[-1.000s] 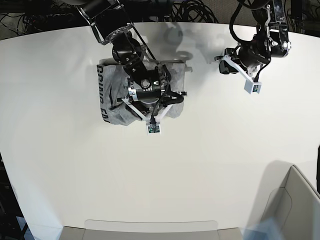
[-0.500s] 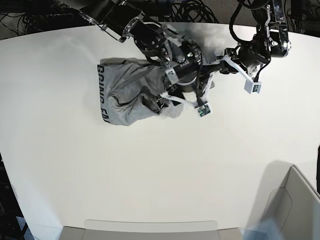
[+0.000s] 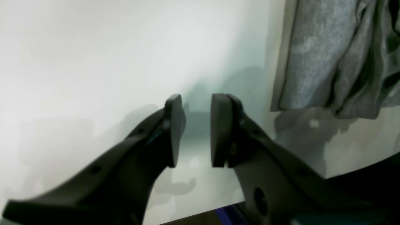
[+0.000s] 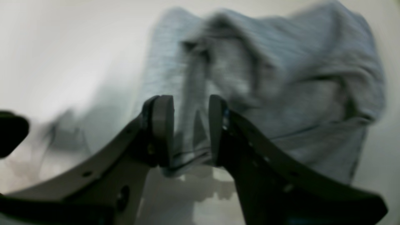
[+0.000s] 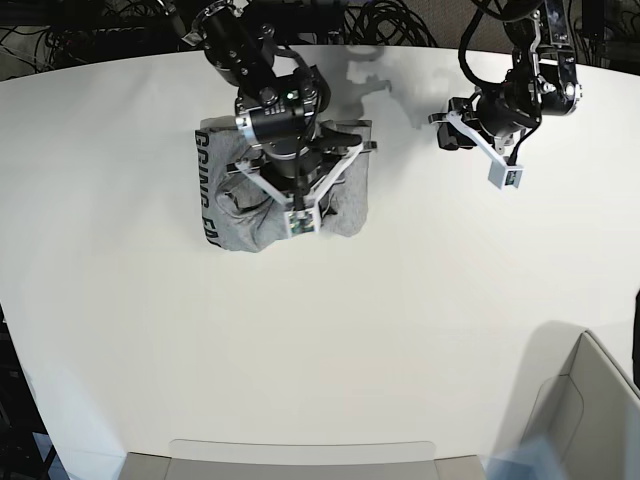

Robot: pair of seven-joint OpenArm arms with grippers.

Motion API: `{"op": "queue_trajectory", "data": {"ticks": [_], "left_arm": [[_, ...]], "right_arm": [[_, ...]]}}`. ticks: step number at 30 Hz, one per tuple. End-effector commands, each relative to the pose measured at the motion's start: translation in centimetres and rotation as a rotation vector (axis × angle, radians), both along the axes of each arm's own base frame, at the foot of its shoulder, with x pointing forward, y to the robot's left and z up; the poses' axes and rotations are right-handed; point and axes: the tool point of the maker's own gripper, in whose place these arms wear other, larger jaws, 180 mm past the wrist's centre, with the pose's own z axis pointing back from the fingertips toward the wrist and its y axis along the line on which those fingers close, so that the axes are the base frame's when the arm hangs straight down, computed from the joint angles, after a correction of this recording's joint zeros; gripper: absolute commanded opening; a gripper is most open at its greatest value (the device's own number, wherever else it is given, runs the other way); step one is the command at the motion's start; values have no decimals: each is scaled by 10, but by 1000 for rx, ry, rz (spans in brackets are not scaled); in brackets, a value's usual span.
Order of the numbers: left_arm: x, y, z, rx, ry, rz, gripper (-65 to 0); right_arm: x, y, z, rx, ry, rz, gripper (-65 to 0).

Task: Fold the T-shirt properly
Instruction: 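Grasp the folded grey bundle with the right gripper and flip it over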

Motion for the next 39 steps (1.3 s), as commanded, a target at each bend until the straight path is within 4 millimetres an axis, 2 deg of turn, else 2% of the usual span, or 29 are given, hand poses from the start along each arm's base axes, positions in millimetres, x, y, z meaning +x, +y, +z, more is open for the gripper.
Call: {"op": "queue_trajectory", "data": {"ticks": [1, 5, 9, 12, 14, 16, 18, 20, 22, 25, 28, 30, 31, 32, 33, 35, 37, 39], "left_arm": [[4, 0, 6, 1, -28, -8, -494], [4, 0, 6, 1, -28, -8, -494], [4, 0, 6, 0, -28, -7, -494], [5, 0, 7, 0, -29, -7, -494], [5, 0, 7, 0, -29, -7, -494], [5, 0, 7, 0, -29, -7, -494], [5, 0, 7, 0, -29, -7, -494], [5, -1, 6, -2, -29, -6, -494], [5, 0, 7, -1, -30, -5, -494], [5, 0, 7, -1, -31, -5, -494], [5, -1, 7, -2, -31, -4, -494], [10, -1, 10, -4, -45, -5, -494], [12, -2, 12, -4, -51, -9, -494], [13, -8, 12, -10, -53, -25, -494], [13, -14, 11, -17, -52, -42, -494], [11, -23, 10, -25, -47, -70, -494], [10, -34, 9, -37, -44, -103, -494], [16, -46, 13, -49, -61, -137, -494]], "right_arm": [[12, -9, 18, 27, -59, -51, -473], [6, -31, 9, 6, -32, -97, -473], [4, -33, -1, -16, -7, -89, -473], [17, -34, -3, -41, -8, -88, -473], [30, -32, -14, -61, 21, -81, -473], [46, -33, -32, -79, 79, -75, -473], [72, -34, -38, -79, 85, -82, -473], [99, -32, -27, -75, 15, -79, -473], [120, -22, -2, -50, -86, -70, -473], [135, -2, 20, -42, -162, -24, -473], [130, 15, 12, -84, -152, 45, -473], [123, 20, 7, -101, -150, 72, -473], [119, 20, 8, -93, -153, 73, -473], [115, 12, 9, -89, -164, 59, -473], [111, 3, 14, -91, -190, 50, -473], [105, -2, 31, -71, -255, 58, -473], [103, 0, 45, -46, -301, 69, -473], [96, 14, 54, -43, -329, 138, -473]]}}
